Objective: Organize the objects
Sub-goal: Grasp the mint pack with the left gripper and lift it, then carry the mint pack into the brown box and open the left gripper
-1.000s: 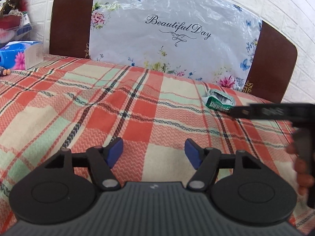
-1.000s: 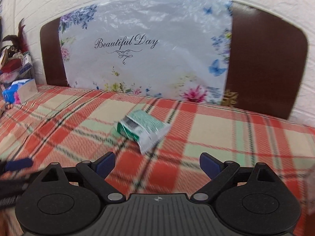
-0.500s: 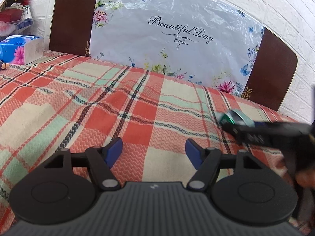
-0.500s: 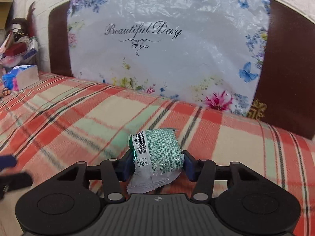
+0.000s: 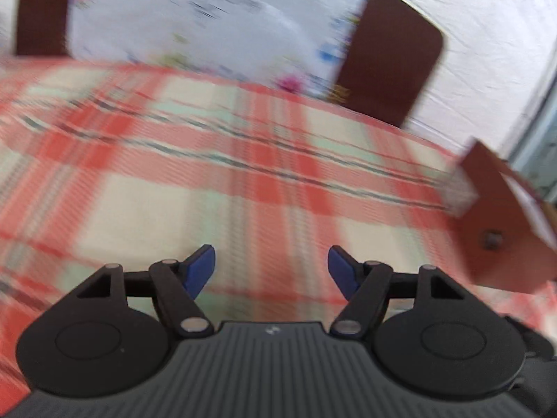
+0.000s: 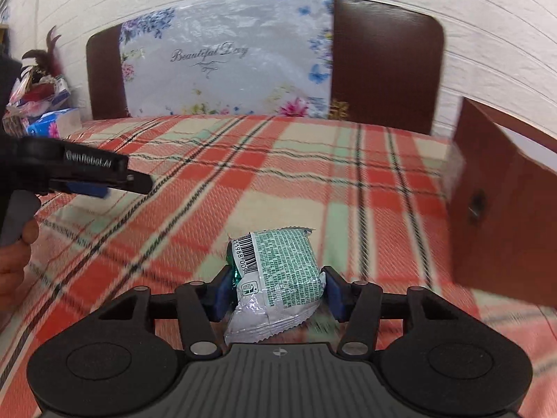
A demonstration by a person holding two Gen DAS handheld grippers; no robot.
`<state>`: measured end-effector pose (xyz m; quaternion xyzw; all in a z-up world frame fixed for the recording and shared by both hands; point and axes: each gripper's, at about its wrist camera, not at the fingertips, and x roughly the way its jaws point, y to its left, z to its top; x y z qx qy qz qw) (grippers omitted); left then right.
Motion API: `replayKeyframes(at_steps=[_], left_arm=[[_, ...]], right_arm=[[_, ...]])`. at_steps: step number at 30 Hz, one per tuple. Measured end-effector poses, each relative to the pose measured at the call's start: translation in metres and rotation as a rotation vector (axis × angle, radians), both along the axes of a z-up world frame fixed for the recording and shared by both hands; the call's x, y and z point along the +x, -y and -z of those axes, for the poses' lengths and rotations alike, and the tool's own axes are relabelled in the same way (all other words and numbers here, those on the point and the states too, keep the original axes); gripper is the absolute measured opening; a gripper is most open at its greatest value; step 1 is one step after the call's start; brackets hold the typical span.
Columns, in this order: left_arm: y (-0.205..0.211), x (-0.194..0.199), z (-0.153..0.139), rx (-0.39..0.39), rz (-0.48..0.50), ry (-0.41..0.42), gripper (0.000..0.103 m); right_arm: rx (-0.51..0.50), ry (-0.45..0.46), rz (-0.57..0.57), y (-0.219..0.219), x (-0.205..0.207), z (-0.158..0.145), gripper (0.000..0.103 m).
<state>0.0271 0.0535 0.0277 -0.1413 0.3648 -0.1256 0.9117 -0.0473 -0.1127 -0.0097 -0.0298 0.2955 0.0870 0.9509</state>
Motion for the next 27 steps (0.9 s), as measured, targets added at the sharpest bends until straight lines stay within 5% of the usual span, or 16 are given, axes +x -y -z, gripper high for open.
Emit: replayKeyframes(at_steps=[3, 9, 11, 13, 15, 18, 23, 27], left_arm=[[0.031, -0.005, -0.005, -0.079, 0.116, -0.105, 0.072], [0.061, -0.004, 0.006, -0.13, 0.171, -0.264, 0.073], [0.068, -0.005, 0.008, -0.105, 0.158, -0.244, 0.069], [0.074, -0.003, 0.008, -0.097, 0.171, -0.241, 0.048], [0.08, 0.0, 0.002, -0.107, 0.172, -0.257, 0.041], [0.095, 0.002, -0.028, -0.09, 0.216, -0.185, 0.039], [0.135, 0.0, -0.093, -0.069, 0.333, 0.021, 0.039], [0.181, 0.015, -0.115, -0.047, 0.41, 0.098, 0.039]], right_arm=[[0.017, -0.004, -0.001, 0.007, -0.011, -0.001, 0.082], [0.033, 0.012, -0.01, 0.015, -0.017, -0.002, 0.082], [0.034, -0.017, -0.022, 0.015, -0.011, 0.001, 0.08], [0.022, -0.02, -0.038, 0.013, -0.007, 0.002, 0.062], [0.035, -0.017, -0.066, 0.013, -0.006, 0.001, 0.051], [0.043, 0.026, -0.044, 0.021, -0.007, -0.006, 0.05], [0.038, 0.257, 0.051, 0.049, -0.016, -0.05, 0.051], [0.031, 0.385, 0.148, 0.084, -0.01, -0.078, 0.051]])
